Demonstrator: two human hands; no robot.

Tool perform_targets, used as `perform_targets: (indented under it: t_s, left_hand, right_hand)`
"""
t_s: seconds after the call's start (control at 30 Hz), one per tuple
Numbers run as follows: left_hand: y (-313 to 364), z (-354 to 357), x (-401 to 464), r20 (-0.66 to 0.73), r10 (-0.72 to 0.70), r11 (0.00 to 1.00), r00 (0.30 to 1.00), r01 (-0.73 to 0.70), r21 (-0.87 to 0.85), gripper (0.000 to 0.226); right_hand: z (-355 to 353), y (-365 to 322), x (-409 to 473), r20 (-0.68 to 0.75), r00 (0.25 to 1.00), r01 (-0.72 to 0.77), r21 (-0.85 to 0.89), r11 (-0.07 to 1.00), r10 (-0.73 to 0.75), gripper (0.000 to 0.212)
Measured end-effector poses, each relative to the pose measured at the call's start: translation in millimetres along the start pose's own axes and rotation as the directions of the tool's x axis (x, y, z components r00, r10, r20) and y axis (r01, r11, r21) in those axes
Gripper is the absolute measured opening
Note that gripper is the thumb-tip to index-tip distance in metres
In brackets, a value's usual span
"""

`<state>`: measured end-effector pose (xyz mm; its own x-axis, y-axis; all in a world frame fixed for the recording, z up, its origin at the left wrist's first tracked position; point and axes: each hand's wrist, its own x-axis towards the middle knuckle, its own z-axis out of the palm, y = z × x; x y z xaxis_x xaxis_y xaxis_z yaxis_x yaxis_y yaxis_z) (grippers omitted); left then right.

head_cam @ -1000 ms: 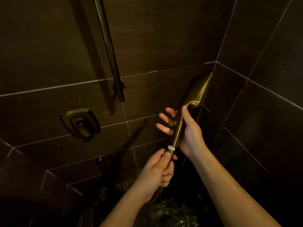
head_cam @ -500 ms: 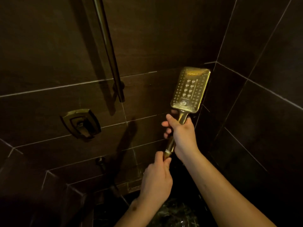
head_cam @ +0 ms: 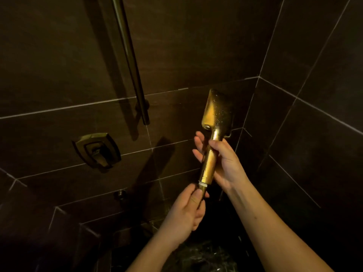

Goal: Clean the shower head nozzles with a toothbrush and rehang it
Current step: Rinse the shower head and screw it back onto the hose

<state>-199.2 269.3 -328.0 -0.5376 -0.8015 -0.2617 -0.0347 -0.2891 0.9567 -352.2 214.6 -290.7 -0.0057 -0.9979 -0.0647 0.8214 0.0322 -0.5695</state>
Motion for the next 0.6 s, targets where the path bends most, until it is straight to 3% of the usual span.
perform_targets:
  t_s: [0.07, 0.17, 0.2, 0.27, 0.33, 0.4, 0.43, 0.53, 0.6]
  left_hand:
    - [-3, 5, 3, -0.089, 0.041, 0.945, 0.995, -0.010, 0.326, 0.017]
    - [-8, 10, 9, -0.141, 0.119, 0.647, 0.983, 0.031, 0.761, 0.011]
    - [-10, 11, 11, -0.159, 0.140, 0.560, 0.977, 0.055, 0.827, 0.016]
    - [-14, 14, 14, -0.234, 0.113, 0.523, 0.966, 0.142, 0.840, 0.035]
    - [-15, 13, 19, -0.281, 0.013, 0.692, 0.960, 0.194, 0.695, 0.043]
    - [-11, 10, 20, -0.236, -0.120, 0.924, 0.964, 0.195, 0.328, 0.031]
    - [-7, 7, 17, -0.178, -0.186, 0.969, 0.966, 0.211, 0.131, 0.020]
    - [5, -6, 13, -0.052, -0.150, 0.960, 0.987, 0.133, -0.245, 0.034]
    - [12, -13, 14, 0.006, -0.120, 0.923, 0.993, 0.114, -0.366, 0.037]
  right_hand:
    - [1, 3, 1, -0.060, 0.998, 0.032, -0.042, 0.999, -0.035, 0.039]
    - [4, 16, 4, -0.187, 0.967, 0.090, -0.381, 0.920, -0.172, 0.025]
    - [3, 23, 5, -0.229, 0.938, 0.106, -0.523, 0.845, -0.260, 0.021]
    - [2, 36, 5, -0.263, 0.876, 0.108, -0.710, 0.696, -0.404, 0.017]
    - [6, 37, 4, -0.263, 0.883, 0.073, -0.741, 0.667, -0.389, 0.019]
    - [12, 28, 3, -0.267, 0.934, 0.011, -0.645, 0.764, -0.239, 0.024]
    - [13, 21, 2, -0.247, 0.958, -0.012, -0.539, 0.842, -0.145, 0.028]
    - [12, 4, 1, -0.105, 0.993, 0.016, -0.256, 0.966, -0.044, 0.037]
    - [12, -2, 1, -0.041, 0.999, 0.024, -0.163, 0.986, -0.031, 0.035]
